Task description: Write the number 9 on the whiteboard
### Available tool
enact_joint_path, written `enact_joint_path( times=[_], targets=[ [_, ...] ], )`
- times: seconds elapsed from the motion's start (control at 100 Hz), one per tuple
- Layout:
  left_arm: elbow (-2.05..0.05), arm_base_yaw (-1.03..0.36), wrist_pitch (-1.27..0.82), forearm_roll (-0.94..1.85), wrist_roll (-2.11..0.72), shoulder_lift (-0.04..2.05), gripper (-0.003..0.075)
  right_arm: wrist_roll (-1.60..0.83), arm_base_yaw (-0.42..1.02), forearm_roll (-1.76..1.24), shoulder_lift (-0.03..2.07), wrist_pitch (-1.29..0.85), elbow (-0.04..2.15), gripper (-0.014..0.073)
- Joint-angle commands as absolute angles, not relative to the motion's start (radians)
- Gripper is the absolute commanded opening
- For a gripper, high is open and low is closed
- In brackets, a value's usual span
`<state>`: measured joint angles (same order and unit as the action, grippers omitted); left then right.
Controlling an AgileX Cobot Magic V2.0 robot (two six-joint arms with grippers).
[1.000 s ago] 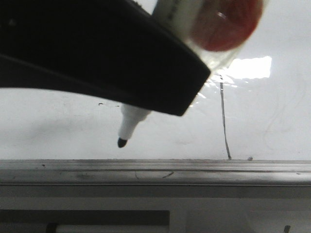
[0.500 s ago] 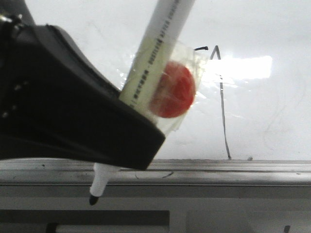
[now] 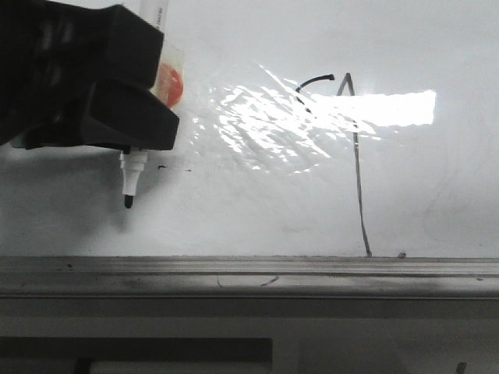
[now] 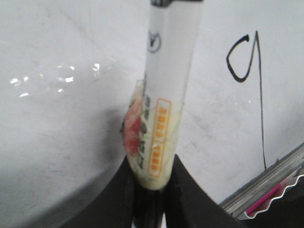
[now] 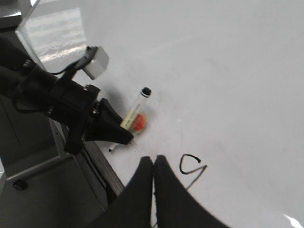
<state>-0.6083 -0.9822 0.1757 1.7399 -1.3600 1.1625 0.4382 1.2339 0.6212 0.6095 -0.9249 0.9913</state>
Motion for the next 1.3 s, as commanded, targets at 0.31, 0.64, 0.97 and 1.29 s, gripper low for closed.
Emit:
enact_joint_path(
  times=[0.31,0.64,0.97,1.29],
  targets=[
    [-0.735,-0.996,0.246,1.759,-1.349,1.258,-0.0020,0.467,1.235,0.698,0.599,-0.900,1.020,-0.0060],
    [-0.761,-0.984,0.340,1.848,-1.345,1.291,-0.0020,0.509,1.235,0.698,0.599,-0.894,1.020,-0.0060],
    [-0.761,-0.967,0.338,1.848,-1.345,1.300,0.0034,0.511,1.235,0.695,0.599,-0.885,1.020,-0.0060],
    [-0.761,-0.967,0.369,1.848,-1.345,1.300,0.0370,0.518,1.235,0.682,0.599,-0.853,1.020,-0.0060]
  ],
)
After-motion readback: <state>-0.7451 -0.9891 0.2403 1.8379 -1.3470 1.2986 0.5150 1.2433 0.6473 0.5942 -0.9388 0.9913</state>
